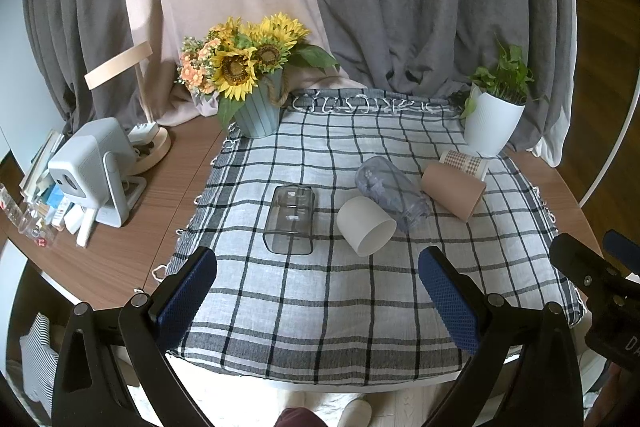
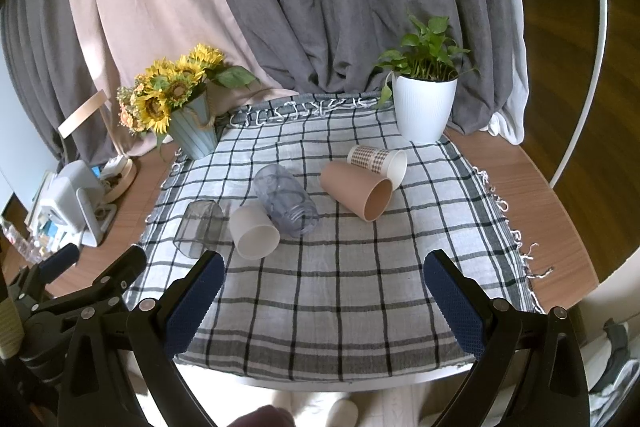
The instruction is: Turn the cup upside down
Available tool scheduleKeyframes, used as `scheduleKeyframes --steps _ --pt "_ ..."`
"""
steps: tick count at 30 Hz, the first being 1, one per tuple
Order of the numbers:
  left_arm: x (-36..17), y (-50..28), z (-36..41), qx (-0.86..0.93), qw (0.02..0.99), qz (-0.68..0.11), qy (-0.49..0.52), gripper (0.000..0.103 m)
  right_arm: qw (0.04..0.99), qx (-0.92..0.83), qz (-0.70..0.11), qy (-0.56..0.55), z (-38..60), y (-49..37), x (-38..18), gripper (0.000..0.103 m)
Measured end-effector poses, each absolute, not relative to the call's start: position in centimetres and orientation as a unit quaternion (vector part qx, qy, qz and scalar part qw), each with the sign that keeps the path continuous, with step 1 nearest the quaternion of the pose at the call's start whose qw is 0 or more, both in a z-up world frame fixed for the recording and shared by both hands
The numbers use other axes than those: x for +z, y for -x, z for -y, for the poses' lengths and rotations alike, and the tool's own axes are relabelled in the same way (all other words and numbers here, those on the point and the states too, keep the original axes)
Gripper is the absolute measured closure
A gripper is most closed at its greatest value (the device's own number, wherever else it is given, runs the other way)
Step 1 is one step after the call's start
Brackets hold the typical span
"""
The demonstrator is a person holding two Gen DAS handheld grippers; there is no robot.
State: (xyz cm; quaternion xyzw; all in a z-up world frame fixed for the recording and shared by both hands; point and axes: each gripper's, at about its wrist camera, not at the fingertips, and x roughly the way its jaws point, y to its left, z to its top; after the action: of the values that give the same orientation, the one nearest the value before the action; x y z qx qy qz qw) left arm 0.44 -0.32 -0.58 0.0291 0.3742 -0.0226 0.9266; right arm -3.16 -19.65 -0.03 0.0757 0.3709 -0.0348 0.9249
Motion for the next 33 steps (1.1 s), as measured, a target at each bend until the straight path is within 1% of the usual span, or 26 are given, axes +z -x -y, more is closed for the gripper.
scheduleKeyframes --steps 23,29,33 --pt "-0.5 -0.6 0.5 -0.021 0.927 -0.374 -0.030 0.000 0.924 -0.035 -0.372 -0.075 19.5 2.9 -0.1 0.003" --pt "-1.2 -1.5 -0.1 -0.010 0.922 -0.387 -0.034 0.000 0.928 -0.044 -0.365 -0.064 19.0 2.6 -0.6 0.001" --pt "-1.8 -2.7 -1.1 -0.003 0.916 -0.400 -0.019 0.000 0.921 -0.035 -0.381 -0.070 18.7 0.8 -1.4 0.001"
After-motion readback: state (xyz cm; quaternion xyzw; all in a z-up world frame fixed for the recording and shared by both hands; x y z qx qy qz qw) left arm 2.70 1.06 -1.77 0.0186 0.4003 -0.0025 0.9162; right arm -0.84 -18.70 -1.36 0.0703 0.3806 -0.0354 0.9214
